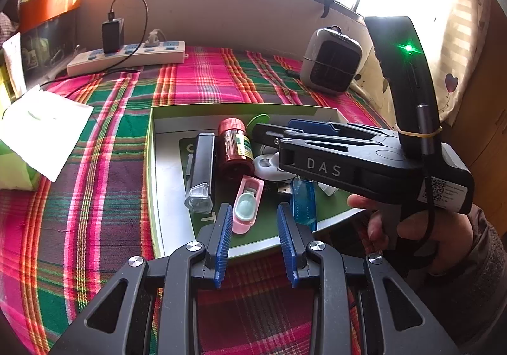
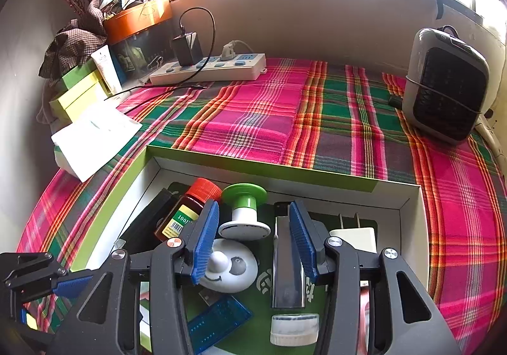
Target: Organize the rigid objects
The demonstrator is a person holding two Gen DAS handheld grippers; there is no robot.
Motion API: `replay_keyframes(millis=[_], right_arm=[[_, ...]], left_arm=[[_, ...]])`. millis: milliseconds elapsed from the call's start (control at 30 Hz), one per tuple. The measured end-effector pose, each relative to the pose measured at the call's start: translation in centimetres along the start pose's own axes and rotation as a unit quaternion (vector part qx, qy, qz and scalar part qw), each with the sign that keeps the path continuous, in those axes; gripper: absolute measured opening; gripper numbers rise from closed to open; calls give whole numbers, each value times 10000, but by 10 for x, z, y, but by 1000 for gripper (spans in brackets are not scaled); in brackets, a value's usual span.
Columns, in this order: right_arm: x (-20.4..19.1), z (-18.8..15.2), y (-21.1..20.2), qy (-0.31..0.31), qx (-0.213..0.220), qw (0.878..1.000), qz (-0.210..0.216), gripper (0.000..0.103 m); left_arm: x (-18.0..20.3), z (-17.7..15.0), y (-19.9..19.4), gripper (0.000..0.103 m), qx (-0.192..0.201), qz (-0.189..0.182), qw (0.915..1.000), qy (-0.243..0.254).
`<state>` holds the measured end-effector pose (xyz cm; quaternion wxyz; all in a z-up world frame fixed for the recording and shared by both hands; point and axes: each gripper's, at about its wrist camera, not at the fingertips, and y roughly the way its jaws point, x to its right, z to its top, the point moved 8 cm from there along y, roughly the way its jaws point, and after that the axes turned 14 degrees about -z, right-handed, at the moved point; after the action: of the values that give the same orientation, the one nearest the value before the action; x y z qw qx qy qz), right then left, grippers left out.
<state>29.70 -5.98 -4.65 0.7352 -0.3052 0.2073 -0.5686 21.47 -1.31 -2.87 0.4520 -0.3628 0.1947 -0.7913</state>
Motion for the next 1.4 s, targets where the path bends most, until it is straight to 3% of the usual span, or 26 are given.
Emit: replay_keyframes(millis=[867,1400], right_arm=[[19,-30,-68,311,235,9987,-338,48],[26,-98,-95,247,-203,9955,-890,48]], left_arm=[[14,-14,-28,33,99,438,9990,43],[2,-67,-37,33,-253,1052,9940,-164]])
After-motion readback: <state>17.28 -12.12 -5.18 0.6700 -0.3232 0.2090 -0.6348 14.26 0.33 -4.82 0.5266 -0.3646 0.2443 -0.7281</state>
